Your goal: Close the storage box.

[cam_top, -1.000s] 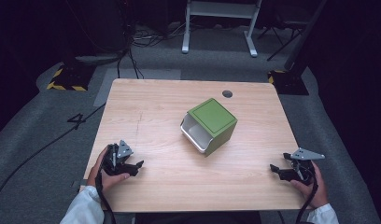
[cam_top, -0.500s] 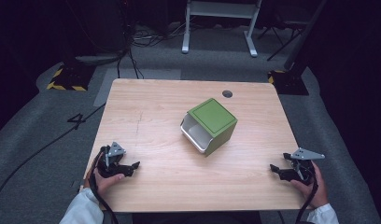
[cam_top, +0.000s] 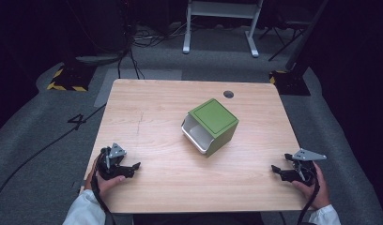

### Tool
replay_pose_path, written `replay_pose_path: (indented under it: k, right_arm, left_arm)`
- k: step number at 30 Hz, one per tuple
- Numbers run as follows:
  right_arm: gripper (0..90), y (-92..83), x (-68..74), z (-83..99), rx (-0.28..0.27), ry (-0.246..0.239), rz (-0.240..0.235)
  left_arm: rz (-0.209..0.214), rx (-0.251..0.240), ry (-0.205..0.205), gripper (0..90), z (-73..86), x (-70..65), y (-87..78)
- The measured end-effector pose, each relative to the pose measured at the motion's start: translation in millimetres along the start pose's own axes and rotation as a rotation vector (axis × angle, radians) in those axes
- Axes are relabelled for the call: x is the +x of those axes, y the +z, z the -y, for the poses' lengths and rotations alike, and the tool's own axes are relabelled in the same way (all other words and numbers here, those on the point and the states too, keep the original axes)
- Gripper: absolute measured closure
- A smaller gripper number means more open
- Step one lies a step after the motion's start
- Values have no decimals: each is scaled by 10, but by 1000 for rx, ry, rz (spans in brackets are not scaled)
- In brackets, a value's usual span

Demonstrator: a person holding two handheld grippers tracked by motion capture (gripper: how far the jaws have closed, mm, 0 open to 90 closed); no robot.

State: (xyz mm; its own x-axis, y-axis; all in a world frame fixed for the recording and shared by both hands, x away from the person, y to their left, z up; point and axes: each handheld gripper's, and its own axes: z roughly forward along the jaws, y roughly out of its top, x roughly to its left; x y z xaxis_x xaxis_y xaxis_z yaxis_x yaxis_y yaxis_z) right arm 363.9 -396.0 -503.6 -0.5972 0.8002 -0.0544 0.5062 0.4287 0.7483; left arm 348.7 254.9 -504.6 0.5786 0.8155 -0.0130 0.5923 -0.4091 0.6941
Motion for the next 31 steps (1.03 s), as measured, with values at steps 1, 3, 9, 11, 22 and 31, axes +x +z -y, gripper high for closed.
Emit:
replay_pose_path:
  k: [1,3,9,11,22,31]
  right_arm:
    - [165,0,1,0,0,-1,1]
    - [165,0,1,0,0,-1,0]
    - [165,3,-8,-1,2,5,-6]
    - [164,1,-4,-1,1,2,-1]
    - [165,2,-5,-1,2,3,-3]
    - [165,0,-1,0,1,1,-1]
  left_arm:
    - [1,1,0,171,0,1,0]
    - [5,3,2,168,-2,5,0]
    - [9,1,1,166,-4,7,4]
    - [9,1,1,166,-4,7,4]
    - [9,2,1,166,-4,7,4]
    - [7,1,4,162,-9,8,8]
